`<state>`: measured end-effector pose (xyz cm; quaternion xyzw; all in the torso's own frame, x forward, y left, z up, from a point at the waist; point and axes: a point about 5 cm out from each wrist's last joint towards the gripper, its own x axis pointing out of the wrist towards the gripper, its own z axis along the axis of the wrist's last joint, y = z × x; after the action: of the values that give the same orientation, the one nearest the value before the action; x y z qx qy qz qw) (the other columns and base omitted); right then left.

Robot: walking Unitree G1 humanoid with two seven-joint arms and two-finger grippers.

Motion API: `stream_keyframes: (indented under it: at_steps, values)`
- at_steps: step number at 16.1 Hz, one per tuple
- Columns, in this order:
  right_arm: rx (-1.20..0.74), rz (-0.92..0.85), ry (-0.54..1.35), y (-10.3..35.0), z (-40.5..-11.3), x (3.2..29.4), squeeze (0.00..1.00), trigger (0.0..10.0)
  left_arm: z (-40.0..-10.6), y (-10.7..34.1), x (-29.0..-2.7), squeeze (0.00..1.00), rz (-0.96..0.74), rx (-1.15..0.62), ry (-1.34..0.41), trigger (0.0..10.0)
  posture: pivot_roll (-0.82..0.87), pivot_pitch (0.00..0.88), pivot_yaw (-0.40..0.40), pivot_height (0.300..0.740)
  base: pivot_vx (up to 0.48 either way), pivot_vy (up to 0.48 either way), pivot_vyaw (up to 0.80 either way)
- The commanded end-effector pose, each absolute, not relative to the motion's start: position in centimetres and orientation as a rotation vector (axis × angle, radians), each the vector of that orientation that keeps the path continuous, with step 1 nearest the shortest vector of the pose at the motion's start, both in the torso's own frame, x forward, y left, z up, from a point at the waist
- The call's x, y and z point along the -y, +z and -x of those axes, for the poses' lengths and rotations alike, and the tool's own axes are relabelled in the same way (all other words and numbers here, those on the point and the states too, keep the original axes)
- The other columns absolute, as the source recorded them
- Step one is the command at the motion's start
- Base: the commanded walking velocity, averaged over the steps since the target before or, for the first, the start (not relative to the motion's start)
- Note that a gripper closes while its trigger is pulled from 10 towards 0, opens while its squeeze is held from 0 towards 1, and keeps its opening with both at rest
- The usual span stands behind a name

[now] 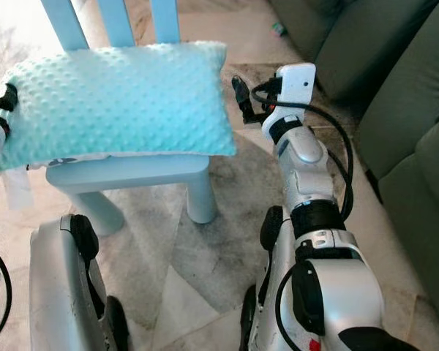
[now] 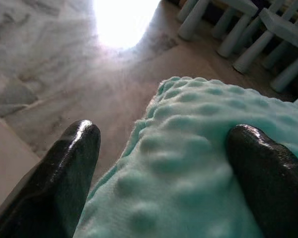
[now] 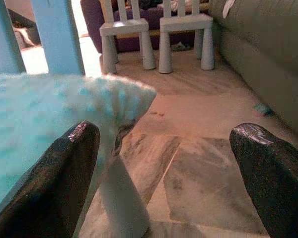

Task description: Move the pillow to the sofa

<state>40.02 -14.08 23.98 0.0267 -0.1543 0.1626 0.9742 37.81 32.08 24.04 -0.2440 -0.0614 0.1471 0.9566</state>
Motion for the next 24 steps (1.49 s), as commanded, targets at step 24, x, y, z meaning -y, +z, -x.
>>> stream_keyframes:
  at_steps: [24]
  values:
    - [0.192,-0.097,0.667,21.7,-38.5,14.7,0.0,10.0,-33.0,23.0,-37.1,0.0,0.653,-0.18,-0.053,10.0,-0.05,0.333,-0.053,0.308,0.0,0.0,0.0]
